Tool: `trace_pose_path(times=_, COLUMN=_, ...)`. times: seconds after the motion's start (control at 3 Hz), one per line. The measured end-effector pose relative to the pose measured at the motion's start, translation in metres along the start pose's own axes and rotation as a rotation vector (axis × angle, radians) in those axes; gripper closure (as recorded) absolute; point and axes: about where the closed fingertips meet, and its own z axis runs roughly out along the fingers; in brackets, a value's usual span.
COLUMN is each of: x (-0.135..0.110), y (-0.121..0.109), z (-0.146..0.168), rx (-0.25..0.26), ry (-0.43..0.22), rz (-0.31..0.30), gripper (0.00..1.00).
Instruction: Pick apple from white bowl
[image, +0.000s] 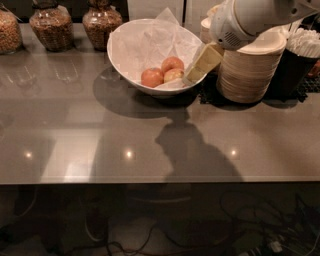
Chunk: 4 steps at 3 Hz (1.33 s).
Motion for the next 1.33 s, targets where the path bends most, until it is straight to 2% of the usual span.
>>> trace_pose_path(times=0.33, x=-0.015, y=-0.012, z=0.025, rx=-0.021, ry=-0.001, rz=0.001, gripper=0.0)
trace_pose_path(times=0.67, x=-0.014, y=-0.039, z=0.068, rx=-0.05, ry=0.017, rz=0.029, gripper=0.0)
trace_pose_path(times=1.0, x=-0.014, y=-0.04, z=0.069, rx=-0.049, ry=0.016, rz=0.03, gripper=0.0)
trace_pose_path(times=1.33, x=-0.007, y=-0.04, z=0.067, rx=0.004, ry=0.031, rz=0.047, gripper=0.0)
